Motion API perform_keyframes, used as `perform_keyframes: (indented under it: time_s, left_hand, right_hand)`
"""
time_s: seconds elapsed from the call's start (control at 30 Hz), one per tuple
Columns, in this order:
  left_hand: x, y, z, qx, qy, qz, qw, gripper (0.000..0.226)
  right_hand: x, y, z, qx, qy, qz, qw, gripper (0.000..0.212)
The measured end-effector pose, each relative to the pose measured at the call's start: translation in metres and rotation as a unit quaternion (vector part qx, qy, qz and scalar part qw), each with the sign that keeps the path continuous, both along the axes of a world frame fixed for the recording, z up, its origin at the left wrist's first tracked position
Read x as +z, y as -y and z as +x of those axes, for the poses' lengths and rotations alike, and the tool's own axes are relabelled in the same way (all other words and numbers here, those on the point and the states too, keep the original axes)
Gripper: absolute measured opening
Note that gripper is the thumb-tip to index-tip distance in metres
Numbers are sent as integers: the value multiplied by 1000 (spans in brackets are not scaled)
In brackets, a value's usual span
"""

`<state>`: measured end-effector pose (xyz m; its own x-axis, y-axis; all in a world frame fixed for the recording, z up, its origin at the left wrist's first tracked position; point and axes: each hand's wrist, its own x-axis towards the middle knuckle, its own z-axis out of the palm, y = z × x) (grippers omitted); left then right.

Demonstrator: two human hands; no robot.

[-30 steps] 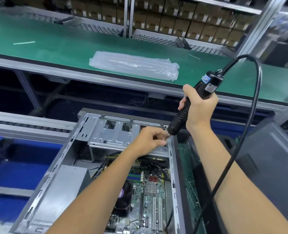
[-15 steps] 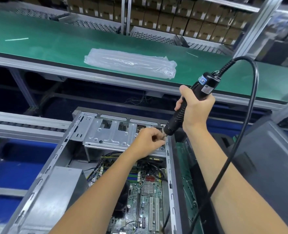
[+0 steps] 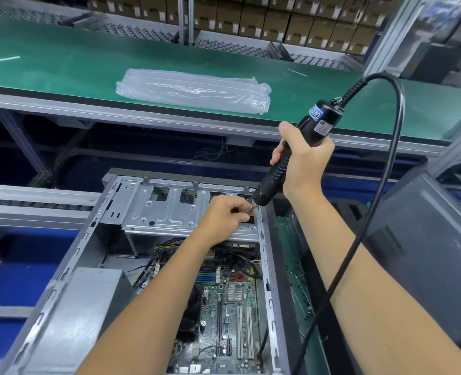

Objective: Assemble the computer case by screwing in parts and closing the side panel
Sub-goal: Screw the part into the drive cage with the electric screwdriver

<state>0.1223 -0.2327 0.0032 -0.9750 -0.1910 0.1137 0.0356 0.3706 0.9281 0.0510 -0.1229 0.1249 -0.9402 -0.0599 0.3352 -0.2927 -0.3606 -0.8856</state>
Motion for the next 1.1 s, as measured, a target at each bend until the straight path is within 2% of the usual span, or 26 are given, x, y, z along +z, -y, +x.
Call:
perform_keyframes:
  time_s: [0.23, 0.5, 0.73, 1.1]
  left_hand:
    - [1, 0, -1, 6, 5, 16, 1000, 33]
    - [8, 0, 2, 10, 10, 45, 999, 25]
    - [10, 2, 5, 10, 27, 120, 992, 24]
    - [11, 4, 5, -9, 25, 117, 993, 35]
  right_hand:
    - [-1, -4, -1, -8, 15, -26, 1000, 23]
    - [2, 1, -2, -12, 7, -10, 1000, 22]
    - [4, 2, -5, -17, 15, -30, 999, 24]
    - [4, 1, -7, -10, 23, -32, 999, 25]
